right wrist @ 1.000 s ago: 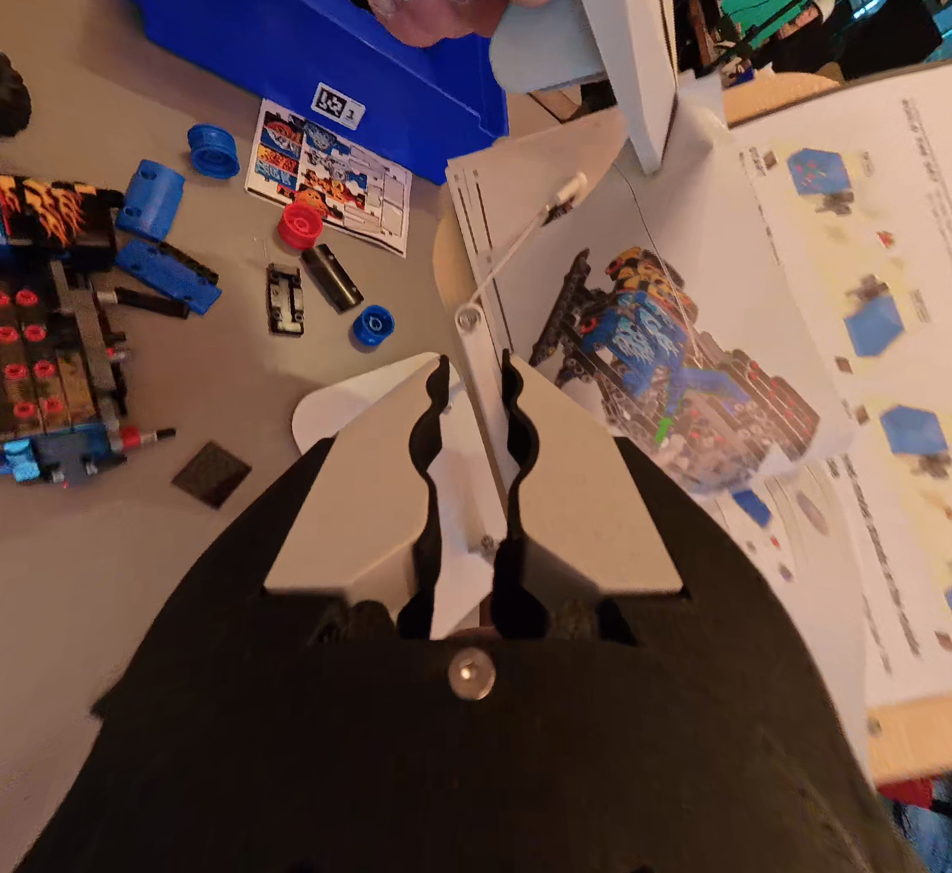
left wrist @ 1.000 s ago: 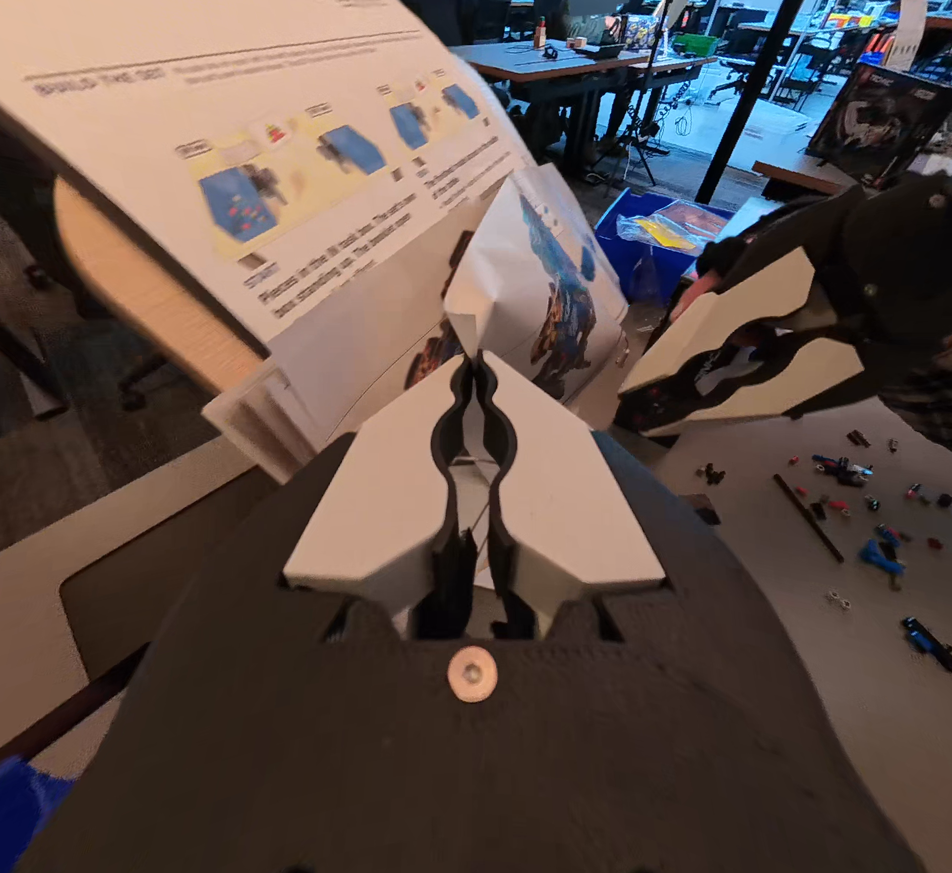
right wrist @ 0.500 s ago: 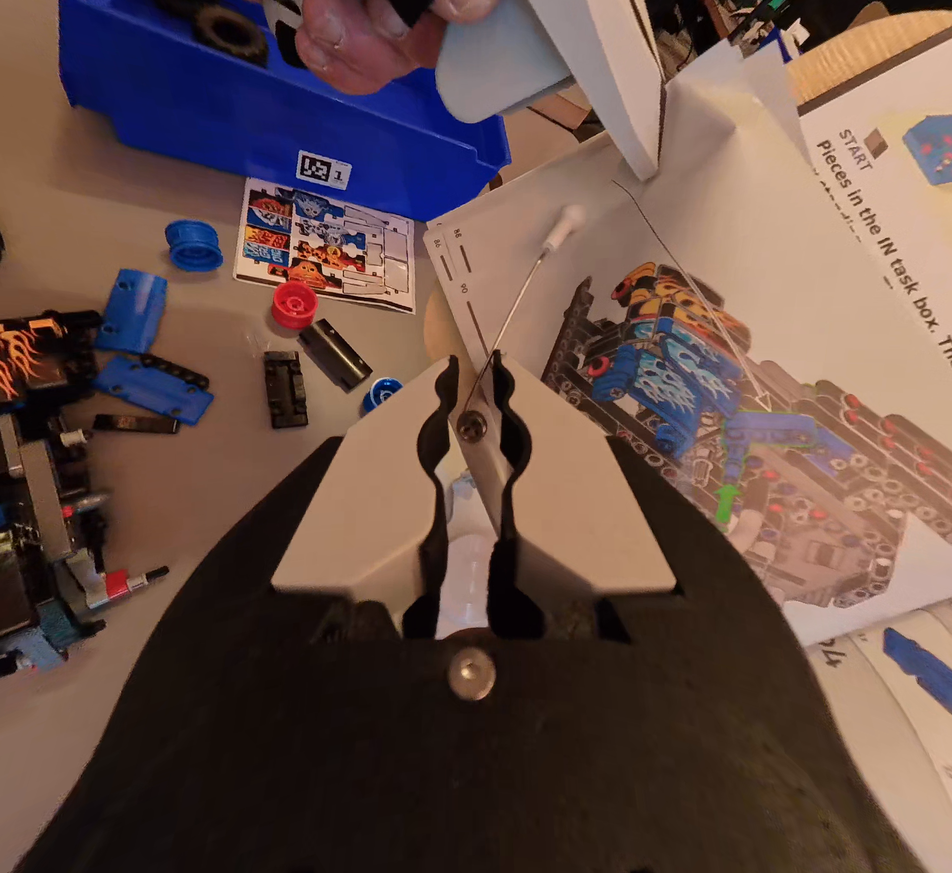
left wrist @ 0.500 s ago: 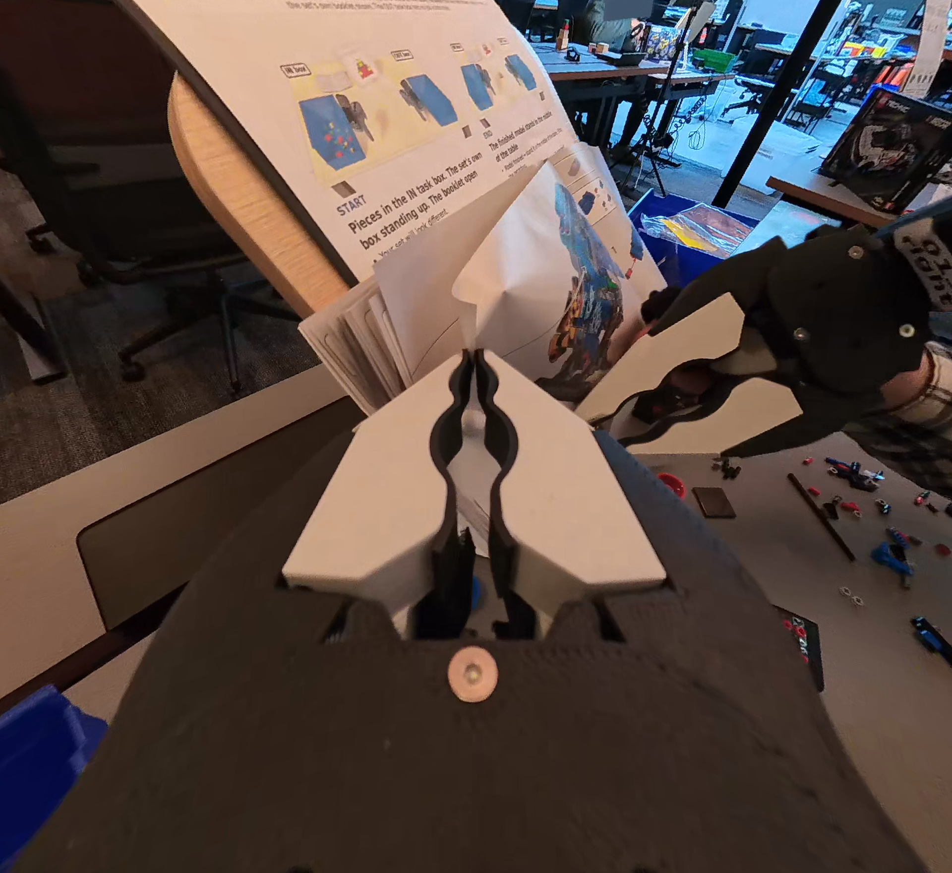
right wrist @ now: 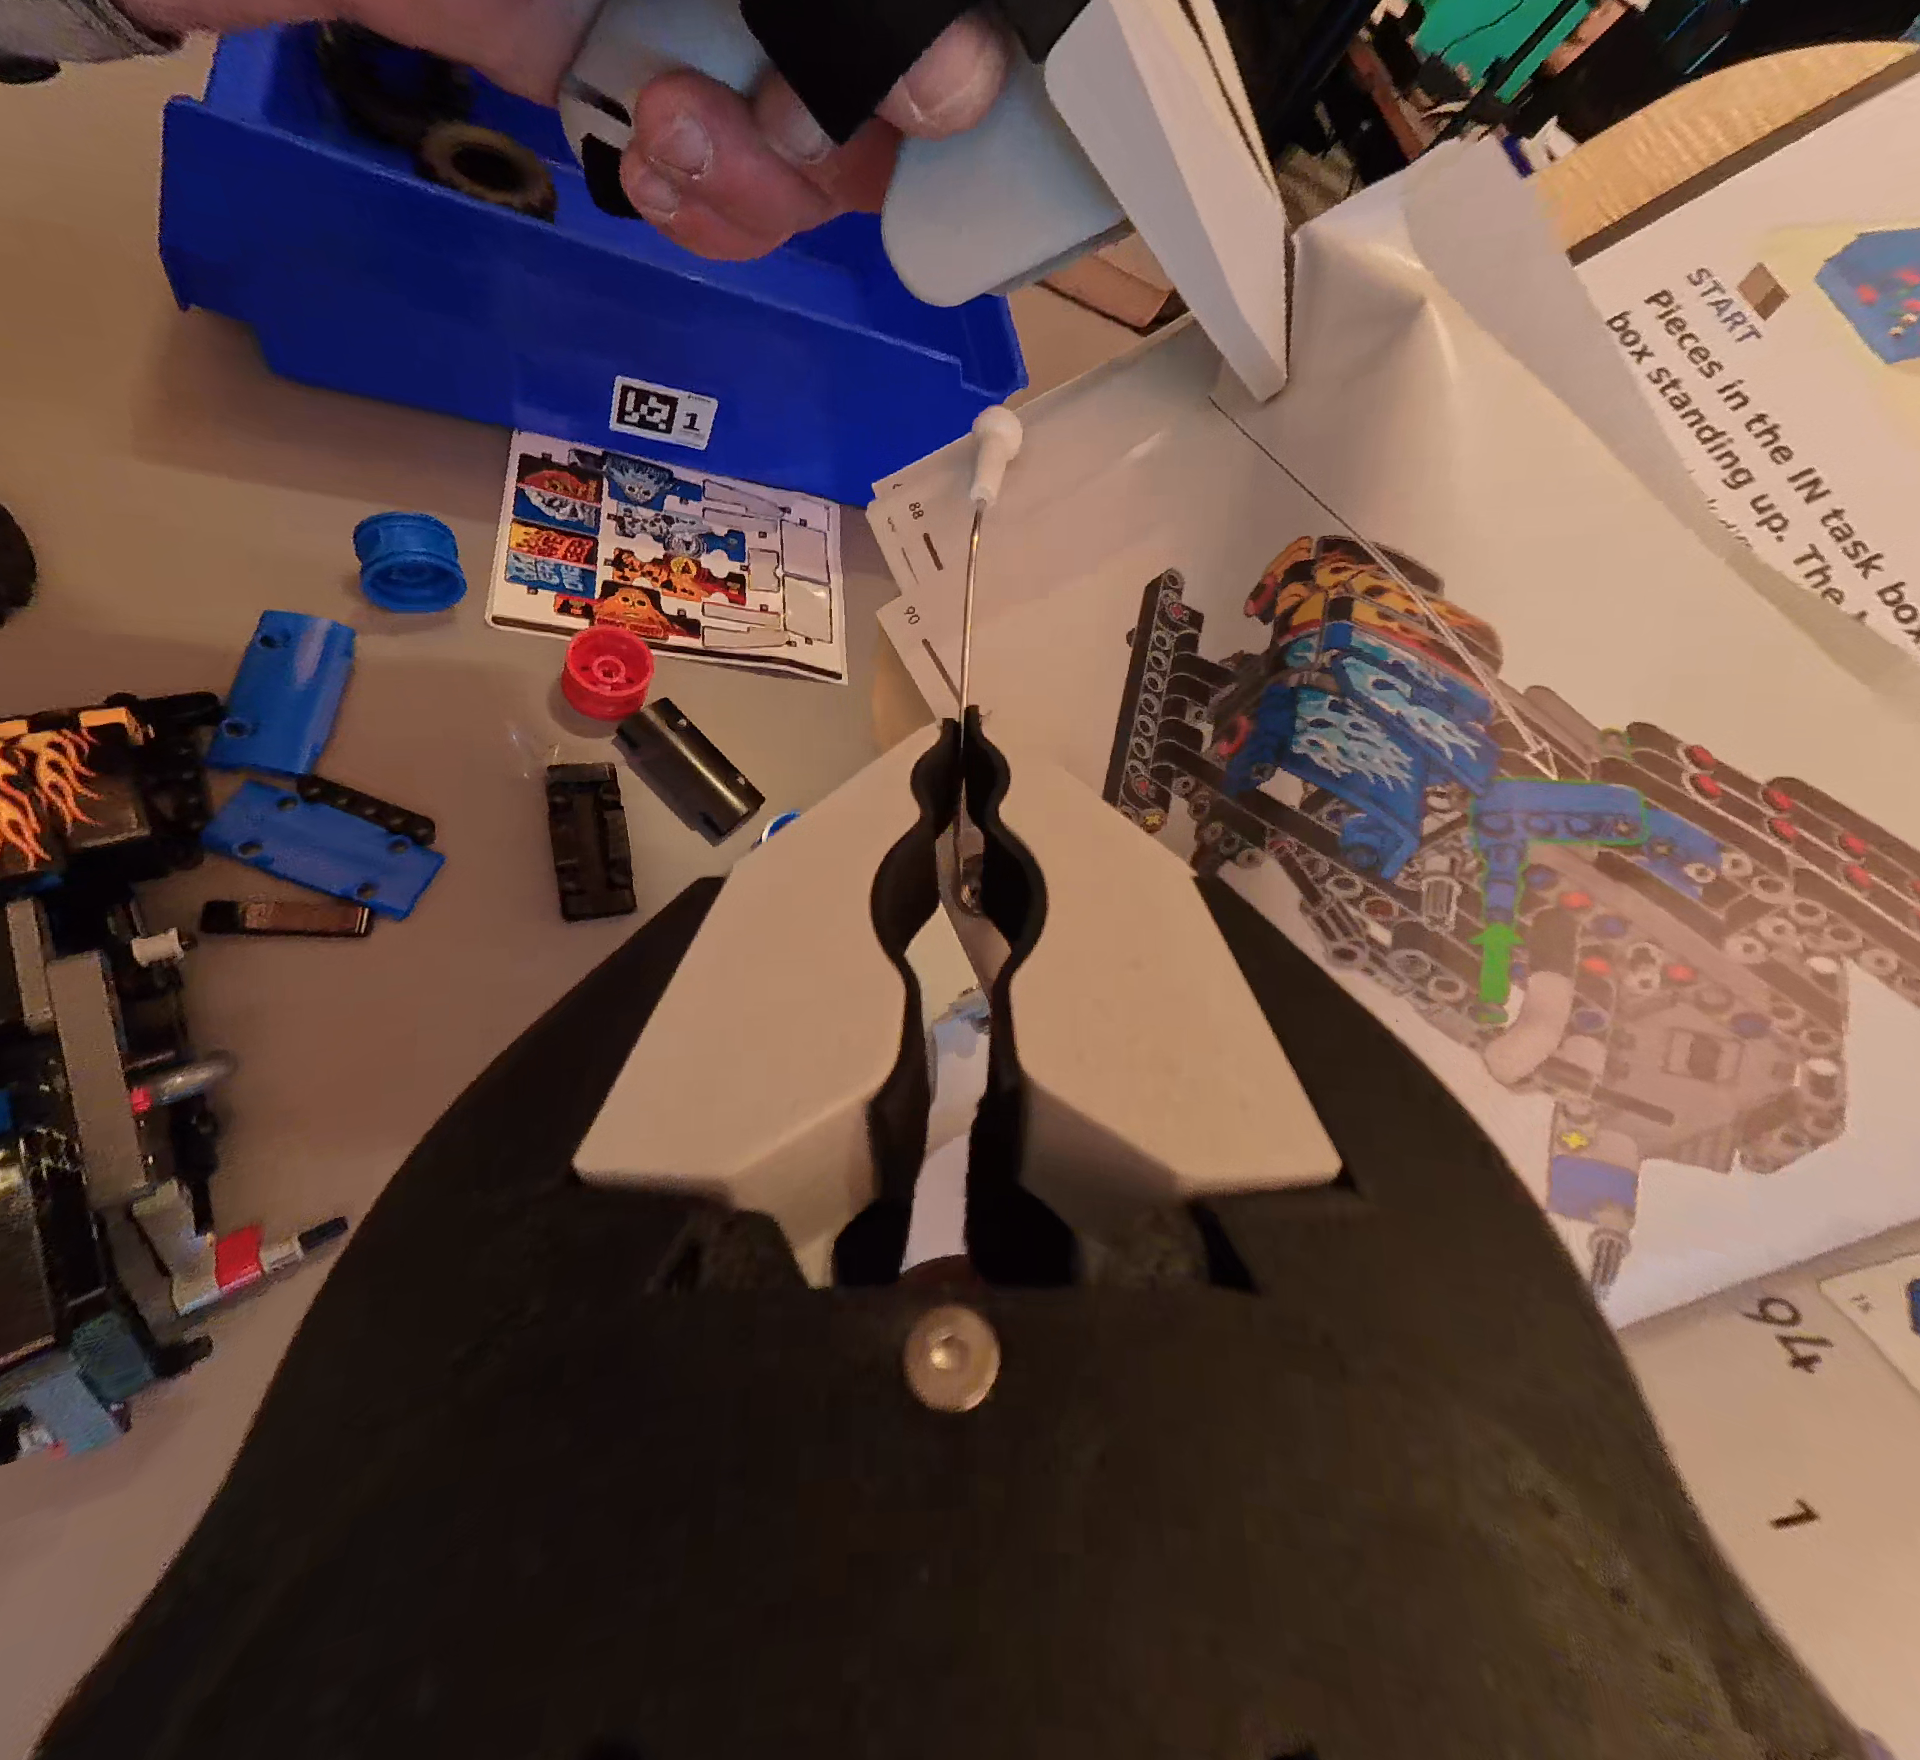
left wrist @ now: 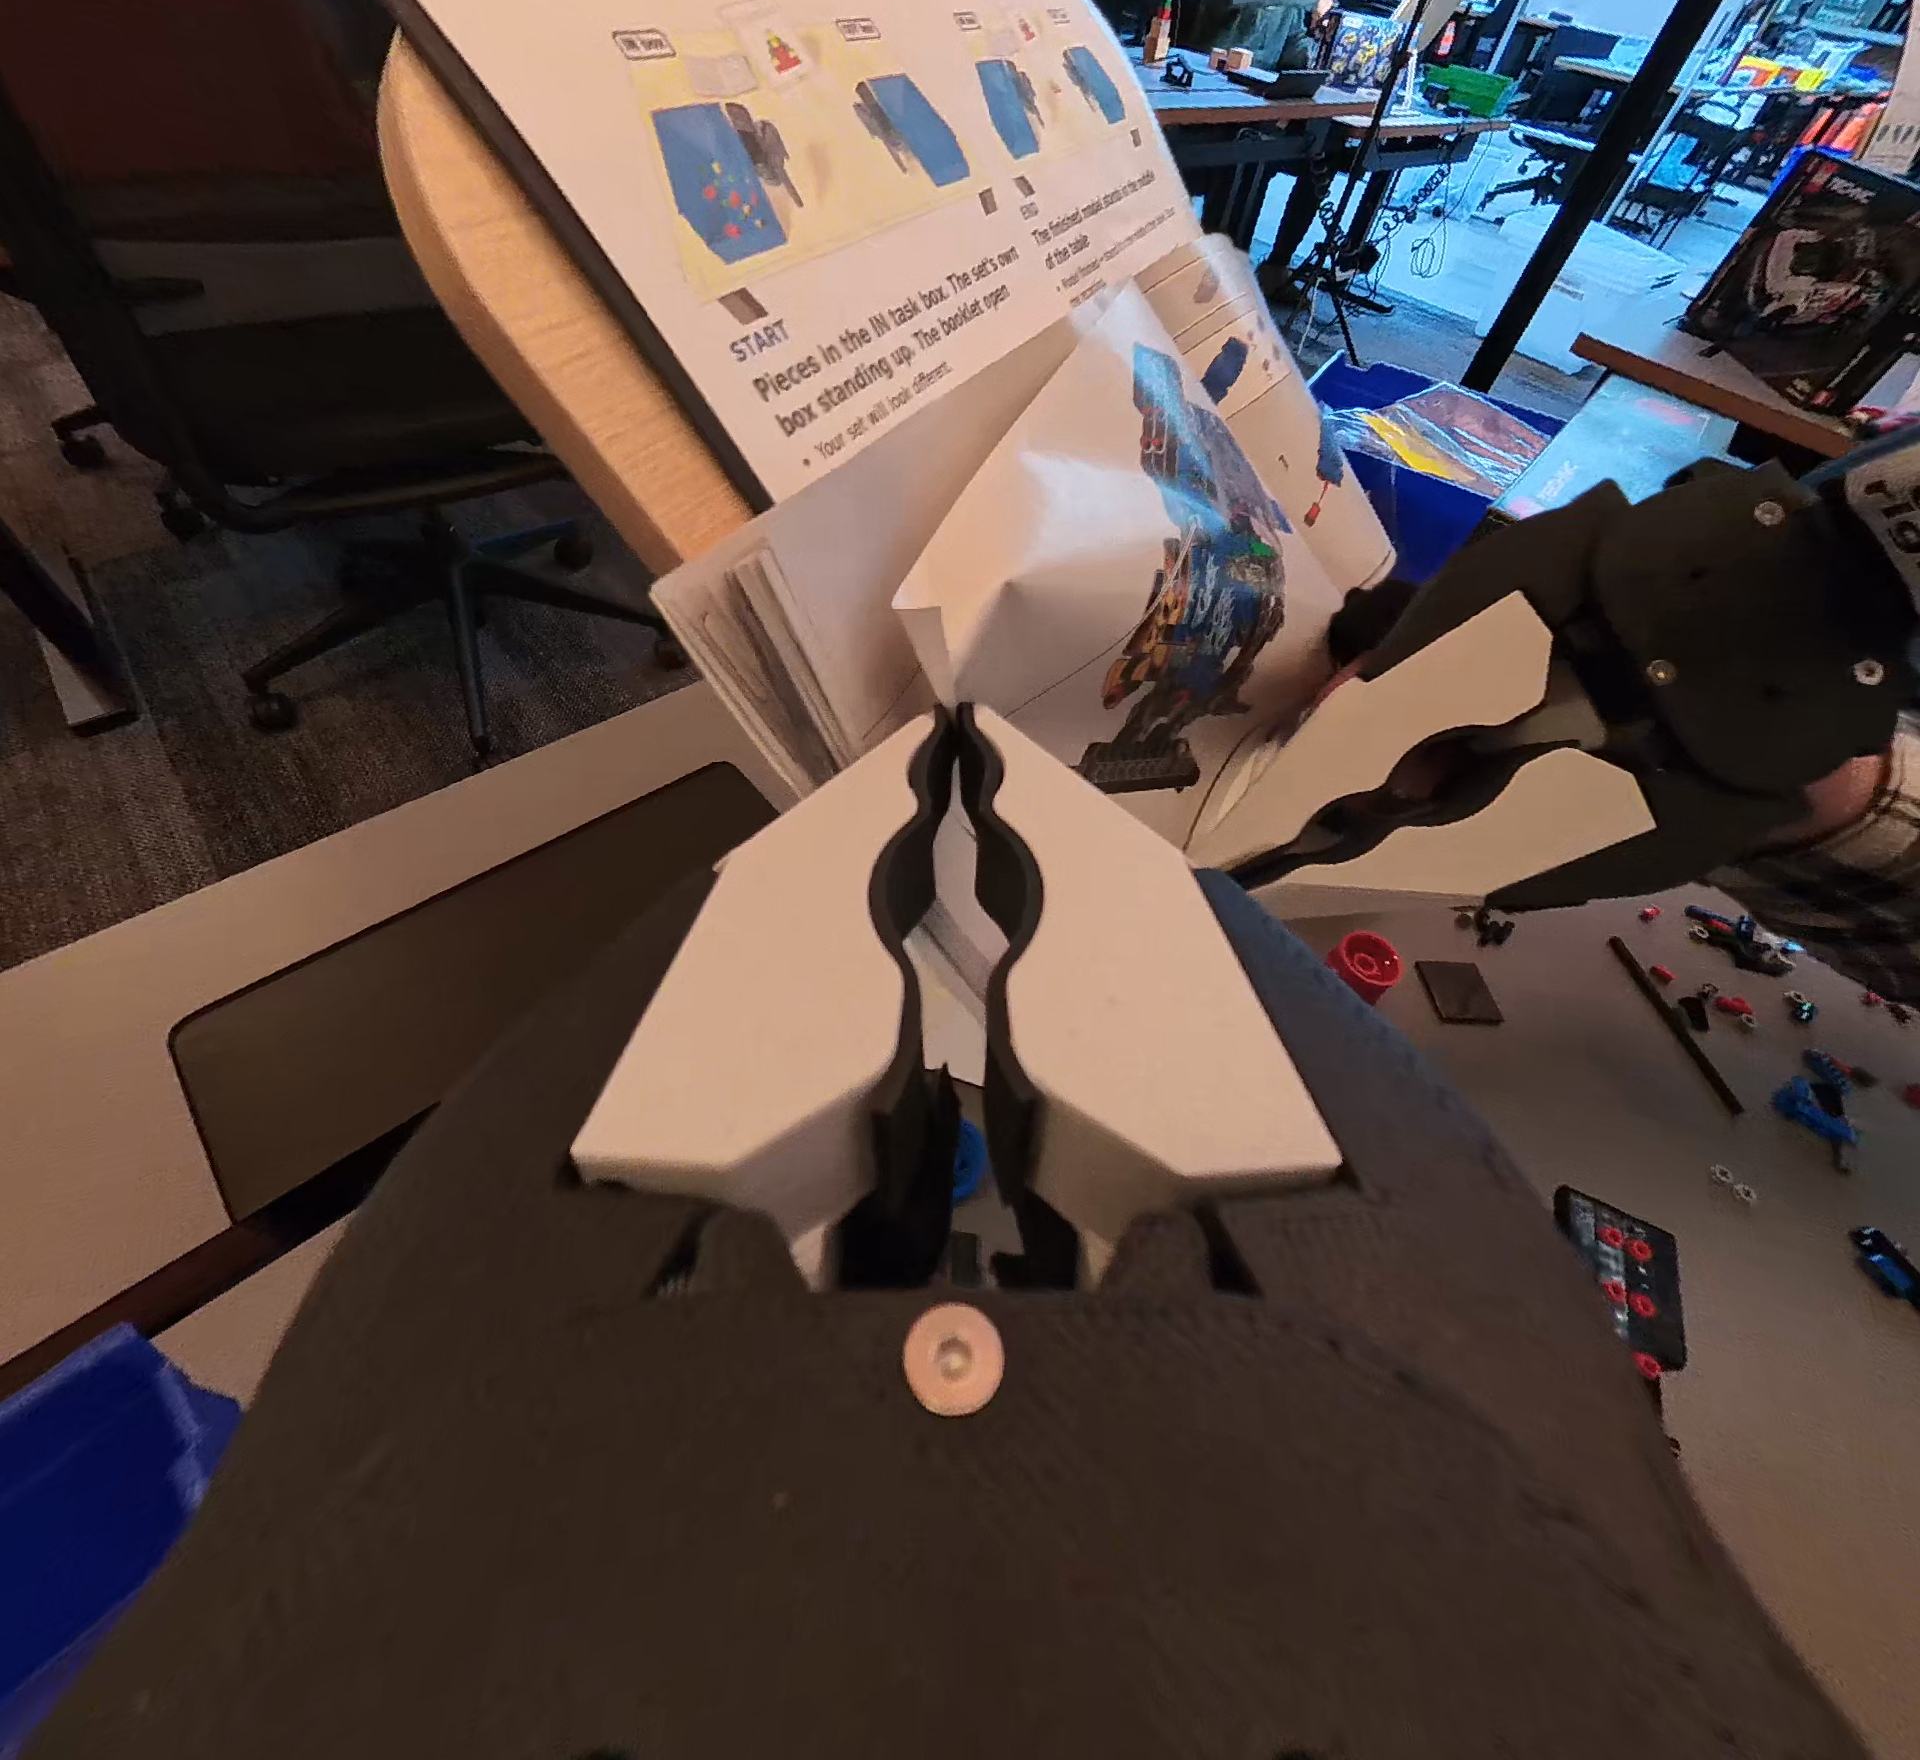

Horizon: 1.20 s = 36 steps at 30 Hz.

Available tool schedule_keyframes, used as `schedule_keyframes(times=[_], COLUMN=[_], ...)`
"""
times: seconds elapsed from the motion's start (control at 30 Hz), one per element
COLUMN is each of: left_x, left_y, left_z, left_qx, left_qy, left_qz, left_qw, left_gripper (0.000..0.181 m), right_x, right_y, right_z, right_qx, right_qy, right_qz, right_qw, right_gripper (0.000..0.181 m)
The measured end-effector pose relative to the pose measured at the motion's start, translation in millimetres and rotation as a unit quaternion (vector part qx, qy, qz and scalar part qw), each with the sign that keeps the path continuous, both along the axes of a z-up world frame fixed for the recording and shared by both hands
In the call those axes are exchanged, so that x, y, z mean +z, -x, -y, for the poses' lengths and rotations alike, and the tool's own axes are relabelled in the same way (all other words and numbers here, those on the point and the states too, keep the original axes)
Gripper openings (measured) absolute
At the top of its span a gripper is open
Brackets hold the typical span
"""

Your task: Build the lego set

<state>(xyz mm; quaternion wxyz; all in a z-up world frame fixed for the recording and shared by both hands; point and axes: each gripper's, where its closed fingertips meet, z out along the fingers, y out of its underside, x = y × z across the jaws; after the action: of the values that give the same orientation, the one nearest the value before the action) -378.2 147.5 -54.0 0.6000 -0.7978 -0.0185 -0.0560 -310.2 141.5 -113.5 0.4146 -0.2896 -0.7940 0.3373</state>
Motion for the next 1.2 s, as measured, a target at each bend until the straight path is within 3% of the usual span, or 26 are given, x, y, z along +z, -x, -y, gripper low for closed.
schedule_keyframes(times=[0.57,0.8,1.0,1.13,1.2], left_x=[-4.1,-2.4,-2.0,-1.3,0.6], left_y=[0.7,2.3,5.2,6.2,8.3], left_z=[8.5,11.4,15.0,17.8,19.8], left_qx=[-0.048,-0.034,-0.005,0.023,0.045], left_qy=[-0.005,-0.008,-0.02,-0.021,-0.019], left_qz=[0.06,0.05,0.037,0.01,-0.01], left_qw=[0.997,0.998,0.999,0.999,0.999], left_gripper=[0.0,0.0,0.0,0.0,0.0], right_x=[10.8,18.5,56.0,25.9,23.3], right_y=[-2.7,-20.3,-42.9,-37.8,-34.3], right_z=[-12.0,-20.6,-77.8,-114.6,-120.8], right_qx=[-0.068,-0.069,-0.138,-0.206,-0.215], right_qy=[0.24,0.204,0.128,0.099,0.093], right_qz=[-0.029,0.002,-0.053,0.037,0.044], right_qw=[0.968,0.976,0.981,0.973,0.971], right_gripper=[0.0,0.012,0.0,0.0,0.0])
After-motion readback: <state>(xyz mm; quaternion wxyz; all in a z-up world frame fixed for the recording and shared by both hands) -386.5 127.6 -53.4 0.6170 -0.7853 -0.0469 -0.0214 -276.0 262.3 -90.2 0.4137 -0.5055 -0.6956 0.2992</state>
